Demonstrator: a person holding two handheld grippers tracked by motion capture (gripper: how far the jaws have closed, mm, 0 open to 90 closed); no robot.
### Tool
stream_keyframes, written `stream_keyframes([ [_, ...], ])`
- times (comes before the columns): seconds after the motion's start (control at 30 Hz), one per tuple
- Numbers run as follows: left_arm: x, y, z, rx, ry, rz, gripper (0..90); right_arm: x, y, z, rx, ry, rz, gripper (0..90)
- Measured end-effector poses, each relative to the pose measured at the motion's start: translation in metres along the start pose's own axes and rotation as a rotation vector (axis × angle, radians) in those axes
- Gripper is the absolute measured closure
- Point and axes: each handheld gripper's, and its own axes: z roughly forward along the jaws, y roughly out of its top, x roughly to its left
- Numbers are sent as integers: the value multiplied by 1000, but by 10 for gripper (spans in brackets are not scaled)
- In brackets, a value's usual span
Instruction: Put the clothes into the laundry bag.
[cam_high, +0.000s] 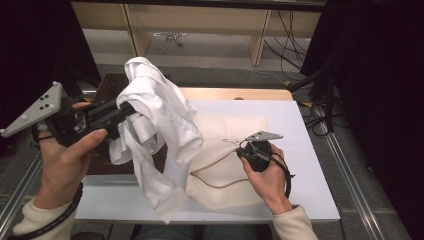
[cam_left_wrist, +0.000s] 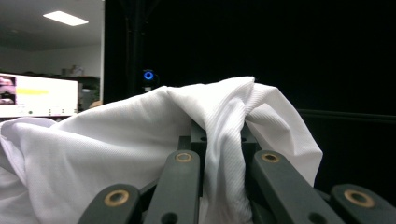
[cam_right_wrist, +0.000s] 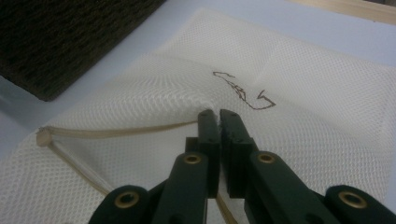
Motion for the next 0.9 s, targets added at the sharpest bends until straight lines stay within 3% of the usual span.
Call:
stream_keyframes([
  [0.07,-5,-1,2,5,-22,-2,837,1,0,0,0,10,22,889],
  [0.2,-14,-4,5,17,-66,-14,837,0,0,-1,6,4,5,889],
  [0.23,-17,-5,7,21,-78,-16,836,1,0,-1,7,-4,26,889],
  [0.27,-19,-7,8,33,-89,-14,837,1,0,-1,7,-3,23,889],
  [0.3,-21,-9,9,45,-99,-14,837,-2,0,0,-4,0,-35,889],
  [0.47,-27,-22,21,67,-153,-53,836,1,0,-1,13,-2,15,889],
  [0.5,-28,-24,23,74,-164,-62,836,0,0,-1,7,1,-10,889],
  [0.53,-31,-30,28,92,-183,-69,836,2,-1,-1,16,-5,16,889],
  [0.7,-38,-41,35,134,-227,-83,836,1,0,-2,17,0,20,889],
  [0.73,-42,-45,37,153,-239,-92,836,-1,0,-1,6,0,-2,889],
  [0.77,-43,-47,38,165,-248,-93,836,0,0,-2,13,-2,18,889],
  [0.87,-51,-64,44,229,-299,-124,836,0,0,-3,7,-3,8,889],
  [0.9,-51,-64,44,229,-299,-124,836,0,0,-3,7,-3,8,889],
])
